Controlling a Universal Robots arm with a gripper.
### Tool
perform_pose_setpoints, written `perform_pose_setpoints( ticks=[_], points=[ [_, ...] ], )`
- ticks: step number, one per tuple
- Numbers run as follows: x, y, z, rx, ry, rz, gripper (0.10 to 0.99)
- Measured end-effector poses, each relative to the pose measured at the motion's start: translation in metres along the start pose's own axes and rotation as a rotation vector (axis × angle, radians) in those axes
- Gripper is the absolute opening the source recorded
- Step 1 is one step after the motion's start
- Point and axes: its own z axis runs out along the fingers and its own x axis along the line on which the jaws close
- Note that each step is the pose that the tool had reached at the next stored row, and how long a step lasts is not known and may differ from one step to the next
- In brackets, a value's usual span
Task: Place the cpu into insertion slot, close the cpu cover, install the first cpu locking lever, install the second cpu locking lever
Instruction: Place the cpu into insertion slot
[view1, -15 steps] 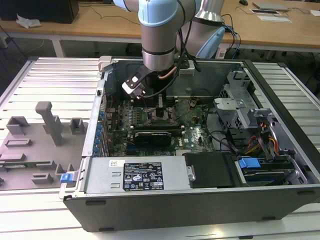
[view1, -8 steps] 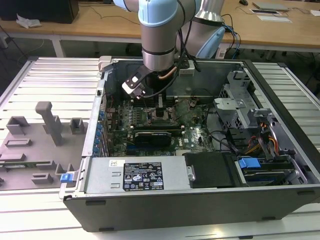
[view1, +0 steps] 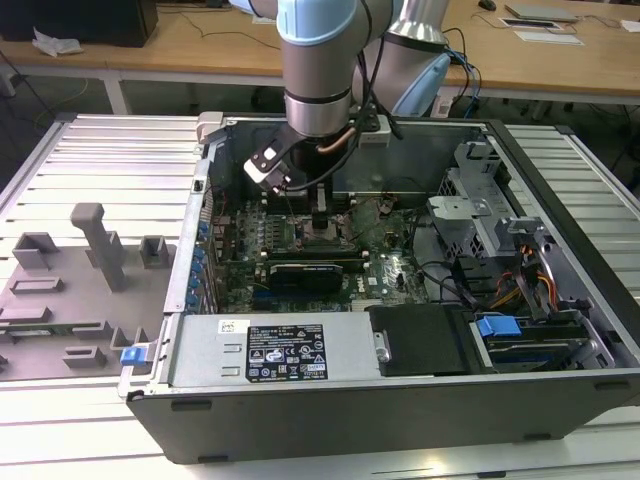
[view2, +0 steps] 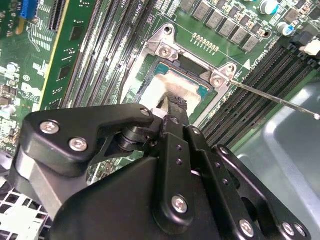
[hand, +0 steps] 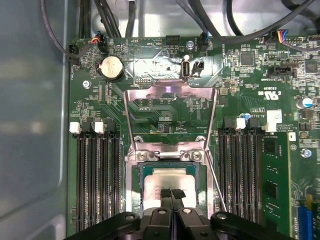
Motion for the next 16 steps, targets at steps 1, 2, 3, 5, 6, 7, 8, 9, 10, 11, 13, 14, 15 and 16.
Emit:
perform_pose_setpoints(
  ticks=[1,2,3,5,6,7,8,9,10,11,13,14,15,16],
  points=[
    [0.0000,0.0002,-0.0017,0.000,-0.0004,0.000,0.106],
    [0.0001,0.0003,-0.0030,0.000,-0.0007,0.000,0.106],
    [0.0001,0.0004,-0.0048,0.000,-0.0012,0.000,0.106],
    [0.0001,0.0007,-0.0077,0.000,-0.0018,0.000,0.106],
    [0.0002,0.0009,-0.0099,0.000,-0.0028,0.000,0.106],
    [0.0002,0.0010,-0.0116,0.000,-0.0029,0.000,0.106],
    [0.0002,0.0012,-0.0132,0.000,-0.0030,0.000,0.106],
    [0.0004,0.0012,-0.0140,0.000,-0.0041,0.000,0.106],
    [0.0007,0.0012,-0.0145,-0.001,-0.0069,0.000,0.106],
    [0.0009,0.0012,-0.0153,-0.001,-0.0109,-0.001,0.106],
    [0.0010,0.0013,-0.0160,-0.001,-0.0127,-0.001,0.106],
    [0.0014,0.0012,-0.0170,-0.001,-0.0181,-0.001,0.106],
    [0.0018,0.0013,-0.0180,-0.002,-0.0240,-0.002,0.106],
    [0.0018,0.0013,-0.0187,-0.002,-0.0277,-0.003,0.106]
  ],
)
